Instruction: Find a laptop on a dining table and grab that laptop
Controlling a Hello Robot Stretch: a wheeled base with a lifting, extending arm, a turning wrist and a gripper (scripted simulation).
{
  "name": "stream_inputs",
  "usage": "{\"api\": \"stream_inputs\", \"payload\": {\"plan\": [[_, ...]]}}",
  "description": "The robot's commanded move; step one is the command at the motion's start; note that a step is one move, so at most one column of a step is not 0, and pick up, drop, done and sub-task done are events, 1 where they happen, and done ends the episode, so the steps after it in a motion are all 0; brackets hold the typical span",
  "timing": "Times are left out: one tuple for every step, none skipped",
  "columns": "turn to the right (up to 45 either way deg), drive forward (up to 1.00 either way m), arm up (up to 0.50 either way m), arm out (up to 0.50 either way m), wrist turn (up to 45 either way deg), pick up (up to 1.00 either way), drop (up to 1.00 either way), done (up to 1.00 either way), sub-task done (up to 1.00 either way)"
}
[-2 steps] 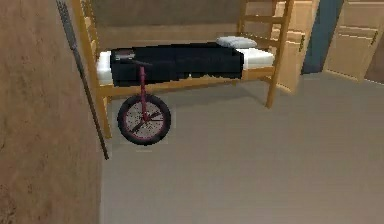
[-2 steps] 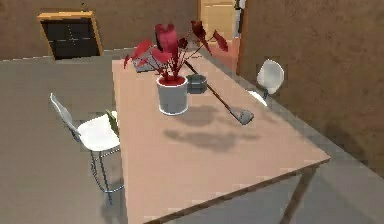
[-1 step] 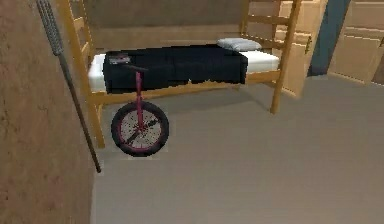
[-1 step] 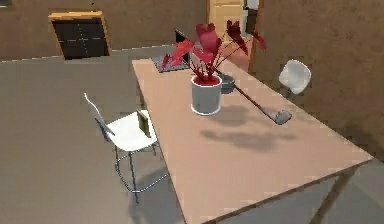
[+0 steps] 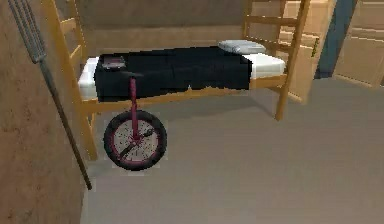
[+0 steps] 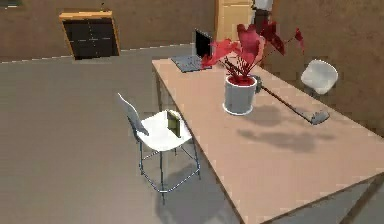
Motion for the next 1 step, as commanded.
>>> {"api": "stream_inputs", "payload": {"plan": [[42.0, 0.00, 0.00, 0.00, 0.0, 0.00, 0.00, 0.00, 0.00]]}}
